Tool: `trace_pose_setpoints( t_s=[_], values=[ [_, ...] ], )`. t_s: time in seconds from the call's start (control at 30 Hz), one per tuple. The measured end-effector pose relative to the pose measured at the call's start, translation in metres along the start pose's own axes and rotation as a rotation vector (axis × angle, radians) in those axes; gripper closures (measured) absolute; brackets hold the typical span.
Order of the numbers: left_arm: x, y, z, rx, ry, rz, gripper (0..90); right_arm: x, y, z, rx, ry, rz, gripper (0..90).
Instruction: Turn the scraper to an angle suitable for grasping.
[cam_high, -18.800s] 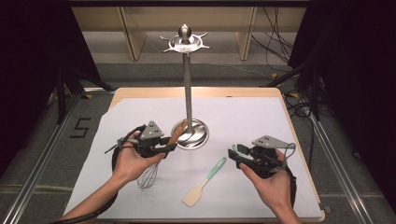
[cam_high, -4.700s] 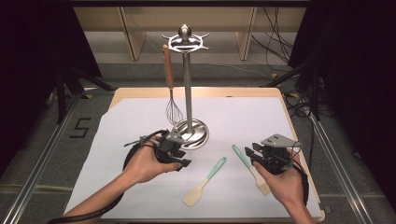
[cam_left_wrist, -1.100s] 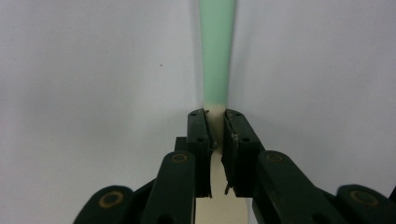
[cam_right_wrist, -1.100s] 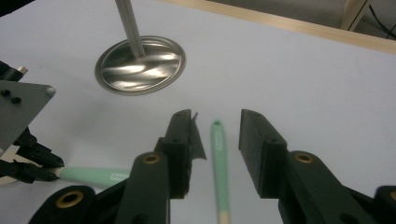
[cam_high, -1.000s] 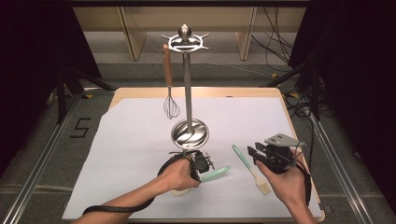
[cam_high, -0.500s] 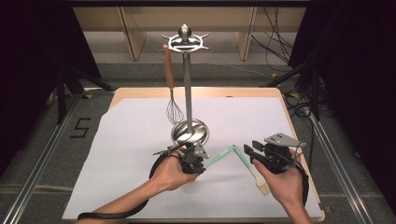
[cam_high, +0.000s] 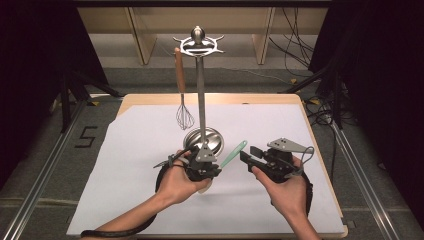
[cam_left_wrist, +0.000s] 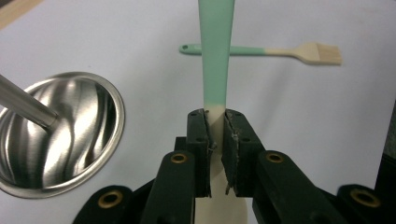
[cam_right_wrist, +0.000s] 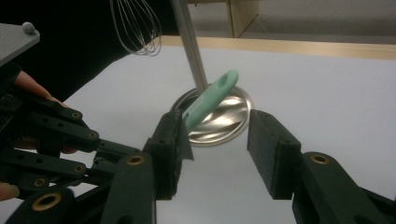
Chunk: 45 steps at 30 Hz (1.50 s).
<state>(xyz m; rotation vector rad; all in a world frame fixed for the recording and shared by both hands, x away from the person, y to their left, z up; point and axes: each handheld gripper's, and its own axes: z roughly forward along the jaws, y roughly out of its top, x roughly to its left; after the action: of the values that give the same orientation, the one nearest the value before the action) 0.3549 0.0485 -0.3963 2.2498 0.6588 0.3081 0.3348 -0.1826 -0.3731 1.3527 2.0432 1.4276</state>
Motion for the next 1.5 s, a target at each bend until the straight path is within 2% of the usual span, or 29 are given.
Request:
trace_pose_setpoints(
  t_s=[0.03,0.1,0.17,0.2,0.33,0.37,0.5,0.57,0.6,0.7,0.73,0.77,0.87,0.97,1.0,1.03,1.07,1.1,1.13,1.17,1.2,1.23,1.27,1.3,1.33,1.37,1.4,1.43,1.5],
  values=[
    [0.0,0.0,-0.001,-0.013,0.003,-0.005,80.9,0.001,0.0,0.002,0.001,-0.003,-0.005,55.9],
    [0.0,0.001,-0.002,-0.017,0.003,-0.006,80.8,0.005,-0.001,0.006,0.012,0.006,0.02,55.9],
    [-0.001,0.001,-0.003,-0.019,0.003,0.002,80.8,0.005,-0.002,0.01,0.015,0.011,0.0,55.9],
    [-0.002,0.001,-0.002,-0.027,-0.001,-0.004,80.7,0.007,-0.001,0.011,0.004,0.025,0.033,56.0],
    [-0.004,0.002,-0.002,-0.037,0.003,-0.002,80.7,0.01,0.0,0.013,0.012,0.027,0.025,56.7],
    [-0.005,0.002,-0.002,-0.045,0.003,-0.002,80.7,0.01,0.0,0.014,0.01,0.027,0.007,57.2],
    [-0.008,0.003,-0.004,-0.058,0.003,-0.003,80.7,0.011,0.002,0.016,-0.01,0.03,0.018,61.0],
    [-0.009,0.003,-0.003,-0.068,0.006,-0.002,80.6,0.016,0.003,0.012,0.019,0.032,0.066,68.3],
    [-0.008,0.003,-0.004,-0.07,0.005,0.001,80.6,0.014,0.004,0.013,-0.01,0.042,0.037,69.5],
    [-0.009,0.002,-0.003,-0.078,0.005,-0.005,80.5,0.013,0.004,0.012,-0.013,0.048,0.035,71.3],
    [-0.01,0.002,-0.001,-0.085,0.003,-0.009,80.5,0.011,0.005,0.013,-0.021,0.042,0.001,72.5],
    [-0.01,0.002,-0.001,-0.084,0.004,-0.009,80.5,0.013,0.005,0.012,-0.027,0.068,0.018,73.6],
    [-0.009,0.001,0.0,-0.1,-0.016,-0.021,80.3,0.018,0.006,0.009,-0.038,0.09,0.016,77.4],
    [-0.008,0.001,0.0,-0.11,-0.028,-0.022,80.0,0.022,0.007,0.009,-0.058,0.137,-0.017,82.1],
    [-0.007,0.0,0.0,-0.115,-0.034,-0.019,79.3,0.026,0.009,0.008,-0.043,0.172,-0.053,83.0],
    [-0.006,0.0,0.0,-0.121,-0.044,-0.015,79.3,0.026,0.009,0.008,-0.043,0.172,-0.053,83.0],
    [-0.006,0.001,0.0,-0.145,-0.069,-0.027,73.6,0.028,0.012,0.007,-0.04,0.157,-0.106,83.1],
    [-0.005,0.001,-0.001,-0.155,-0.098,-0.029,73.6,0.028,0.012,0.007,-0.04,0.157,-0.106,83.1],
    [-0.001,0.001,-0.004,-0.169,-0.117,-0.017,65.4,0.025,0.015,0.007,-0.058,0.171,-0.138,83.1],
    [0.001,0.002,-0.006,-0.189,-0.142,-0.002,59.6,0.026,0.016,0.004,-0.037,0.196,-0.114,83.1],
    [0.002,0.003,-0.008,-0.199,-0.169,0.014,54.5,0.022,0.018,0.004,-0.049,0.22,-0.152,83.1],
    [0.005,0.003,-0.011,-0.194,-0.202,0.044,54.5,0.022,0.018,0.004,-0.049,0.22,-0.152,83.1],
    [0.007,0.003,-0.013,-0.21,-0.231,0.048,50.9,0.019,0.02,0.001,-0.047,0.242,-0.143,83.1],
    [0.008,0.003,-0.015,-0.219,-0.252,0.05,50.9,0.019,0.02,0.001,-0.047,0.242,-0.143,83.1],
    [0.01,0.003,-0.017,-0.217,-0.27,0.063,47.6,0.019,0.022,-0.002,-0.033,0.271,-0.137,83.0],
    [0.012,0.003,-0.018,-0.224,-0.295,0.066,47.6,0.019,0.022,-0.002,-0.033,0.271,-0.137,83.0],
    [0.014,0.002,-0.02,-0.232,-0.318,0.057,47.4,0.014,0.025,-0.003,-0.052,0.308,-0.18,83.0],
    [0.014,0.002,-0.02,-0.232,-0.318,0.057,47.6,0.014,0.025,-0.003,-0.052,0.308,-0.18,83.0],
    [0.016,0.001,-0.019,-0.24,-0.357,0.065,48.4,0.013,0.026,-0.005,-0.038,0.365,-0.208,83.0]
  ],
)
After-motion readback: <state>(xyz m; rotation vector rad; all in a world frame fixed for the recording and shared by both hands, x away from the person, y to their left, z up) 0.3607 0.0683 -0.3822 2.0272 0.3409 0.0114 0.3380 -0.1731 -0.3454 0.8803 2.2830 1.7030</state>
